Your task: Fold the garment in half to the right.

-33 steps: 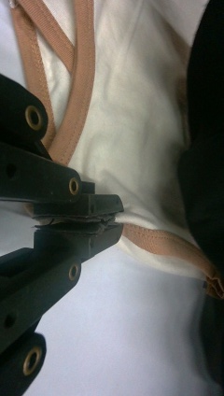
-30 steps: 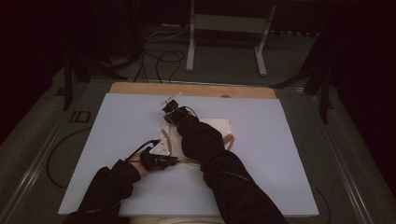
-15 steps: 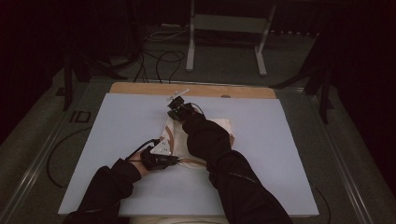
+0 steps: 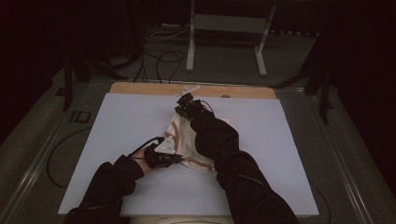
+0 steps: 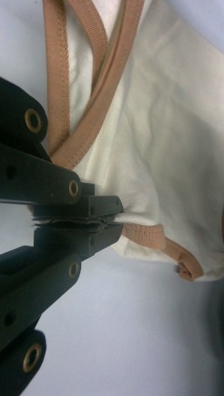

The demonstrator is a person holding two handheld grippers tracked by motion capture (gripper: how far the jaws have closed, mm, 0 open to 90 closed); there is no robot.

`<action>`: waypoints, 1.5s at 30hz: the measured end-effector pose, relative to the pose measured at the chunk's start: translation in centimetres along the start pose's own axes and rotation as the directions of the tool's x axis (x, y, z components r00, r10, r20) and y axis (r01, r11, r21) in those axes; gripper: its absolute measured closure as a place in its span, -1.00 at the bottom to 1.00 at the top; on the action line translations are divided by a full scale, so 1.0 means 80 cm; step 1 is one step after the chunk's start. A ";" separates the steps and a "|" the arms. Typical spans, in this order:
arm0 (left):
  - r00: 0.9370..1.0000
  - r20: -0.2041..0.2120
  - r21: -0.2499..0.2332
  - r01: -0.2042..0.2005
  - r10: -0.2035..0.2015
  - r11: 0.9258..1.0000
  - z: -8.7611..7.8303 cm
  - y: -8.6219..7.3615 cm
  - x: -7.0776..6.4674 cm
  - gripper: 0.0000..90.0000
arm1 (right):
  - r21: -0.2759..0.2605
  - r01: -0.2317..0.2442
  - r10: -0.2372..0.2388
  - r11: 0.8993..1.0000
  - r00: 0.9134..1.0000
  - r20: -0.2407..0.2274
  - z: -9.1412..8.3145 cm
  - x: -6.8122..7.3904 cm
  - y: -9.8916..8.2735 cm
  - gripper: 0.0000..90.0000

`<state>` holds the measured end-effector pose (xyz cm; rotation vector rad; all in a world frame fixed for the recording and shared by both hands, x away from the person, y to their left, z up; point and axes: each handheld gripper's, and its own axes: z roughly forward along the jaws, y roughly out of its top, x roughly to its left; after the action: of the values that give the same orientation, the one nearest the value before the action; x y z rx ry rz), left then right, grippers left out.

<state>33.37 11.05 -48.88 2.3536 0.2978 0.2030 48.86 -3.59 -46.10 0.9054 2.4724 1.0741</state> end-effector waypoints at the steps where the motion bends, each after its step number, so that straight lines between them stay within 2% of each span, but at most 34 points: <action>1: 1.000 0.000 0.006 -0.008 0.008 1.000 -0.001 0.002 0.001 0.94 | -0.002 -0.001 0.001 1.000 1.000 0.000 -0.002 -0.001 -0.001 0.96; 25: 0.998 0.014 0.027 -0.067 0.066 0.997 0.000 0.041 -0.002 0.94 | -0.057 -0.019 0.021 0.998 0.999 0.035 -0.059 -0.024 -0.010 0.96; 33: 0.995 0.023 0.041 -0.095 0.094 0.995 0.003 0.053 -0.004 0.94 | -0.068 -0.023 0.026 0.997 0.998 0.052 -0.076 -0.035 -0.018 0.96; 45: 0.993 0.041 0.055 -0.113 0.111 0.992 0.009 0.069 -0.006 0.94 | -0.081 -0.047 0.054 0.996 0.996 0.076 -0.099 -0.053 -0.035 0.96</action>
<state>33.96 6.58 -45.57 2.4303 0.1549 0.2062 46.93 -12.19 -42.72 0.9716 2.3389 1.1229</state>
